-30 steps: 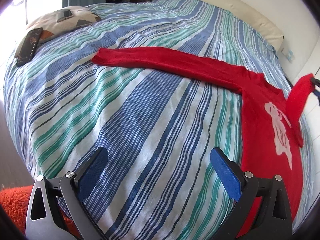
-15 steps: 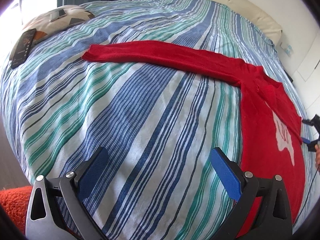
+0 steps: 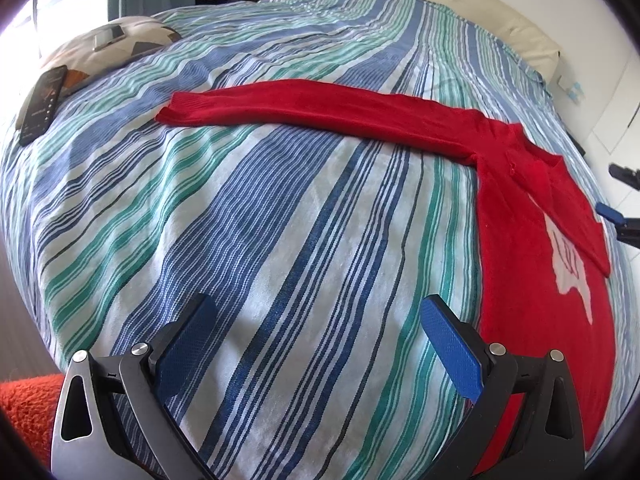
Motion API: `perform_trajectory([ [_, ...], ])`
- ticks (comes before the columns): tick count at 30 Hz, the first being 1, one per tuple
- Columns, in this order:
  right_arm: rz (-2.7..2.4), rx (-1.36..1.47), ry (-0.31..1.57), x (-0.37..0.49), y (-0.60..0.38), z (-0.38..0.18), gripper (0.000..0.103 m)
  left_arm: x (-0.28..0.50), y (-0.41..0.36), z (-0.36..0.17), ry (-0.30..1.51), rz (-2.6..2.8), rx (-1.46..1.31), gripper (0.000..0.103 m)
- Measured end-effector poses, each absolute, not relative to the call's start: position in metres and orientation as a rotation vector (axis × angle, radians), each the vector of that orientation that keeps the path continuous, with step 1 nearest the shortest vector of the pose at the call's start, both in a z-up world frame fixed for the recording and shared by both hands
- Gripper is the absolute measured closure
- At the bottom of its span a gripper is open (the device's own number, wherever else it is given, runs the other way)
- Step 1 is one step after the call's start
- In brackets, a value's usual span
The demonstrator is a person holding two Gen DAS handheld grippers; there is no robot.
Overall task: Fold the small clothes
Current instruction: 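Fold the held sleeve across the sweater body and open the right tool, then lift the right tool away from the sweater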
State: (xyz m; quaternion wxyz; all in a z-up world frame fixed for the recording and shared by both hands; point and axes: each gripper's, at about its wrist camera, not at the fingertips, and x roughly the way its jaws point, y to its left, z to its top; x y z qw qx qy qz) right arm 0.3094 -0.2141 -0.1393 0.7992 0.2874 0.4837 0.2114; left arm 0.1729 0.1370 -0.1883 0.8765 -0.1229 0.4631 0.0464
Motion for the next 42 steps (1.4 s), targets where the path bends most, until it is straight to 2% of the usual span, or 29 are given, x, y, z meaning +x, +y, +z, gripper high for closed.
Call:
perform_trajectory([
  [2, 0.479, 0.647, 1.066, 0.326, -0.175, -0.159, 0.034, 0.173, 0.139, -0.189, 0.969, 0.099, -0.265, 0.001],
  [6, 0.439, 0.374, 1.067, 0.350, -0.104, -0.175, 0.043, 0.174, 0.145, -0.189, 0.975, 0.099, -0.295, 0.001],
  [9, 0.333, 0.031, 1.061, 0.357, -0.063, -0.194, 0.043, 0.175, 0.149, -0.191, 0.983, 0.092, -0.320, 0.001],
  [11, 0.455, -0.008, 1.144, 0.354, -0.044, -0.215, 0.043, 0.176, 0.150, -0.191, 0.986, 0.088, -0.330, 0.001],
  [14, 0.584, -0.014, 1.129, 0.331, -0.040, -0.206, 0.044, 0.178, 0.149, -0.191, 0.988, 0.080, -0.335, 0.001],
  [20, 0.491, 0.151, 1.019, 0.293, -0.106, -0.174, 0.043, 0.176, 0.148, -0.191, 0.989, 0.080, -0.331, 0.001],
  [25, 0.280, 0.261, 1.007, 0.239, -0.195, -0.175, 0.043, 0.175, 0.147, -0.191, 0.987, 0.086, -0.323, 0.001],
  [30, 0.158, 0.378, 0.975, 0.155, -0.263, -0.175, 0.043, 0.174, 0.140, -0.193, 0.993, 0.087, -0.280, 0.001],
  [36, -0.035, 0.349, 0.909, 0.058, -0.304, -0.174, 0.043, 0.175, 0.132, -0.197, 0.998, 0.093, -0.228, 0.001],
  [40, -0.181, 0.322, 0.883, 0.009, -0.323, -0.180, 0.034, 0.176, 0.126, -0.203, 1.019, 0.094, -0.180, 0.001],
  [42, -0.238, 0.327, 0.888, -0.006, -0.328, -0.189, 0.033, 0.176, 0.123, -0.207, 1.031, 0.096, -0.160, 0.001],
])
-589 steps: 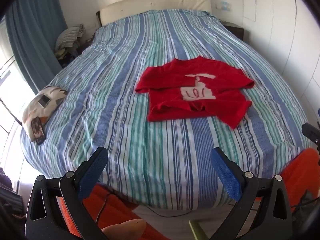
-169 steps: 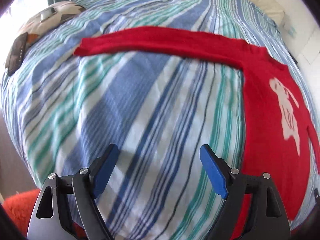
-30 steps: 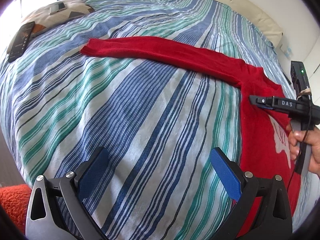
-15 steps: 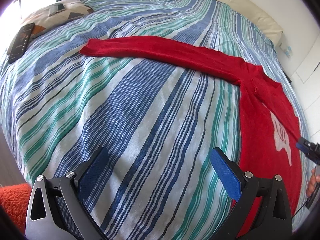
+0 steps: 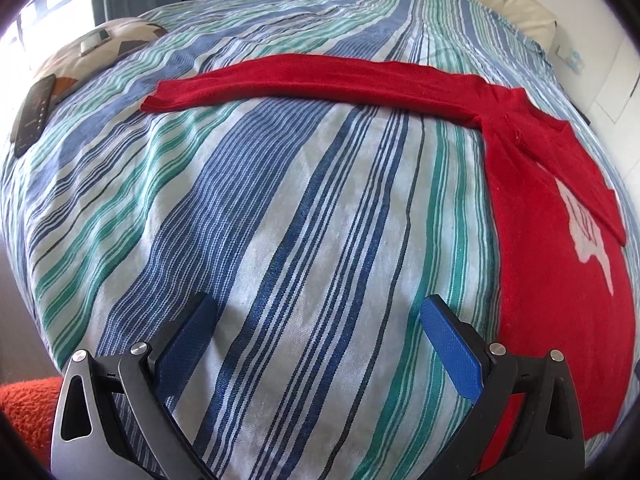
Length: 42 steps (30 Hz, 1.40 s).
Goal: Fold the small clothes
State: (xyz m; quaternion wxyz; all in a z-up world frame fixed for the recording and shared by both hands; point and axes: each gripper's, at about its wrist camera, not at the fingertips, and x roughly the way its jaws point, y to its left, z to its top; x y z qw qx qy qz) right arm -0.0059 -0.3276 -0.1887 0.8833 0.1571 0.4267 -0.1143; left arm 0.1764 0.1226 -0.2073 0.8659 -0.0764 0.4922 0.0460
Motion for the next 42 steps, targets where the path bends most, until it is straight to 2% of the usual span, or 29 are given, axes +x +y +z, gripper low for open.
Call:
perform_trajectory([
  [12, -0.377, 0.373, 0.884, -0.013, -0.356, -0.211, 0.030, 0.172, 0.110, -0.218, 1.022, 0.111, -0.041, 0.000],
  [23, -0.387, 0.258, 0.903, -0.009, -0.337, -0.219, 0.015, 0.172, 0.107, -0.219, 1.017, 0.116, -0.021, 0.000],
  [36, -0.377, 0.242, 0.903, -0.006, -0.333, -0.224, 0.007, 0.171, 0.104, -0.220, 1.008, 0.128, -0.007, 0.000],
  [40, -0.377, 0.237, 0.904, -0.005, -0.332, -0.224, 0.007, 0.169, 0.112, -0.204, 1.026, 0.097, -0.090, 0.001],
  [42, -0.376, 0.242, 0.904, -0.005, -0.332, -0.224, 0.007, 0.166, 0.125, -0.184, 0.976, 0.023, -0.201, 0.001],
])
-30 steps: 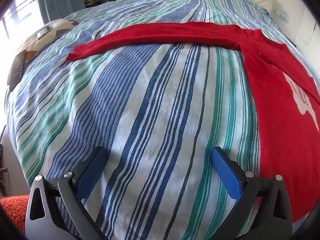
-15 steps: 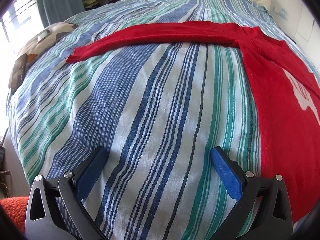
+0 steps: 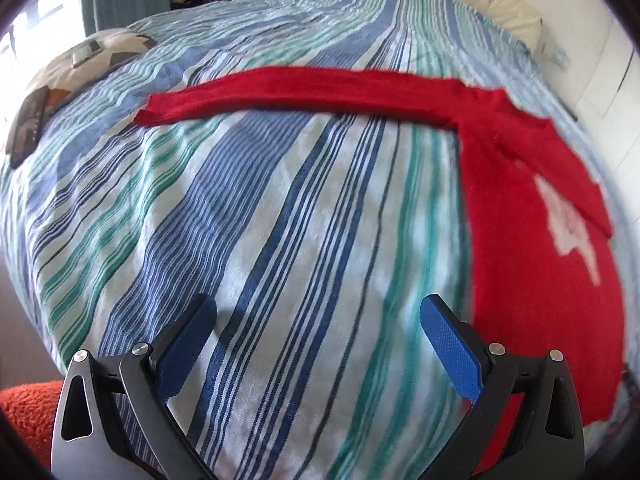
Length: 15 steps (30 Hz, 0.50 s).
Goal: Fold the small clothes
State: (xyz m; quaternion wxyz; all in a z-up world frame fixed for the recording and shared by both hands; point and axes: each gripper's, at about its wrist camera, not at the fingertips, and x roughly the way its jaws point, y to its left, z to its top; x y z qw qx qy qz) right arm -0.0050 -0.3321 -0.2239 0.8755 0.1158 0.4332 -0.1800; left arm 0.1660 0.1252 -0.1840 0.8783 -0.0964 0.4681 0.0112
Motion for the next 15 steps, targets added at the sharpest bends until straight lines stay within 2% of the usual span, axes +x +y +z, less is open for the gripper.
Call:
perform_trajectory([
  [4, -0.378, 0.240, 0.905, -0.005, -0.332, -0.224, 0.006, 0.183, 0.180, -0.146, 0.856, 0.031, -0.333, 0.001],
  [9, -0.378, 0.232, 0.909, -0.002, -0.331, -0.225, 0.004, 0.236, 0.293, -0.160, 0.874, 0.234, -0.536, 0.002],
  [11, -0.381, 0.228, 0.909, -0.002, -0.331, -0.226, 0.003, 0.255, 0.323, -0.175, 0.899, 0.272, -0.613, 0.007],
  [13, -0.384, 0.225, 0.909, -0.001, -0.330, -0.226, 0.003, 0.277, 0.338, -0.188, 0.940, 0.251, -0.661, 0.023],
  [15, -0.386, 0.220, 0.909, -0.001, -0.330, -0.226, 0.002, 0.294, 0.340, -0.194, 0.962, 0.234, -0.667, 0.025],
])
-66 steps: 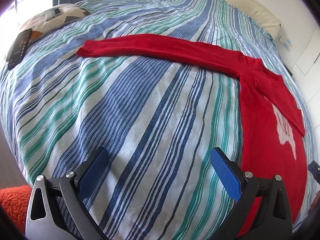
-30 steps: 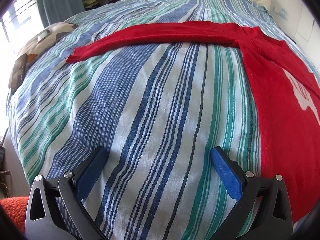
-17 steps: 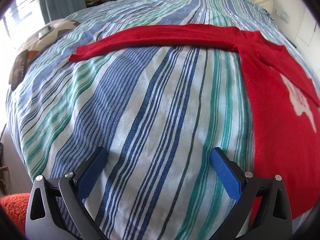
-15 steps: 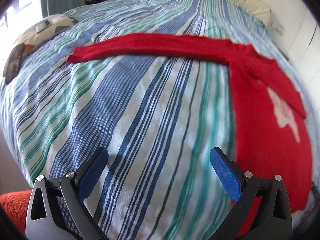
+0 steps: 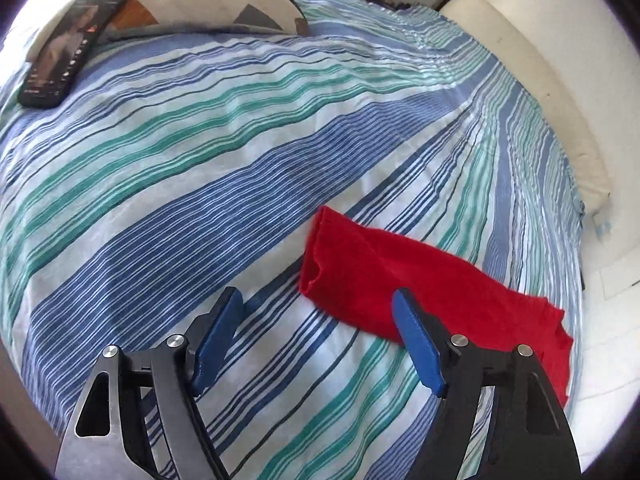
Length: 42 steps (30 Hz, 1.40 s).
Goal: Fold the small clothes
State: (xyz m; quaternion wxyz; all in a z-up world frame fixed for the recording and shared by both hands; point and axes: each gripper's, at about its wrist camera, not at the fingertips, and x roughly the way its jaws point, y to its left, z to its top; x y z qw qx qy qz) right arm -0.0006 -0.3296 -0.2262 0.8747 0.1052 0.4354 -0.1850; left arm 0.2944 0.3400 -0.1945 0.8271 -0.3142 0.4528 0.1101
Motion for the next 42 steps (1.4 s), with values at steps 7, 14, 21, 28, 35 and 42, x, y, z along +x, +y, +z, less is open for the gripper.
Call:
perform_trajectory([
  [7, -0.387, 0.219, 0.910, -0.001, -0.329, -0.226, 0.001, 0.318, 0.321, -0.195, 0.966, 0.198, -0.644, 0.100],
  [14, -0.389, 0.226, 0.914, 0.000, -0.330, -0.226, 0.000, 0.332, 0.247, -0.073, 0.785, 0.090, -0.425, 0.100],
  [21, -0.384, 0.234, 0.919, 0.001, -0.331, -0.227, 0.000, 0.354, 0.040, 0.047, 0.616, -0.311, -0.224, 0.100],
  [28, -0.375, 0.230, 0.921, 0.001, -0.331, -0.227, 0.000, 0.358, -0.141, 0.007, 0.697, -0.523, -0.097, 0.084],
  [35, -0.369, 0.236, 0.923, 0.001, -0.332, -0.227, 0.000, 0.333, -0.119, -0.084, 0.883, -0.544, -0.093, 0.041],
  [42, -0.364, 0.239, 0.926, 0.004, -0.334, -0.227, 0.000, 0.328, 0.029, -0.126, 0.917, -0.322, -0.089, 0.035],
])
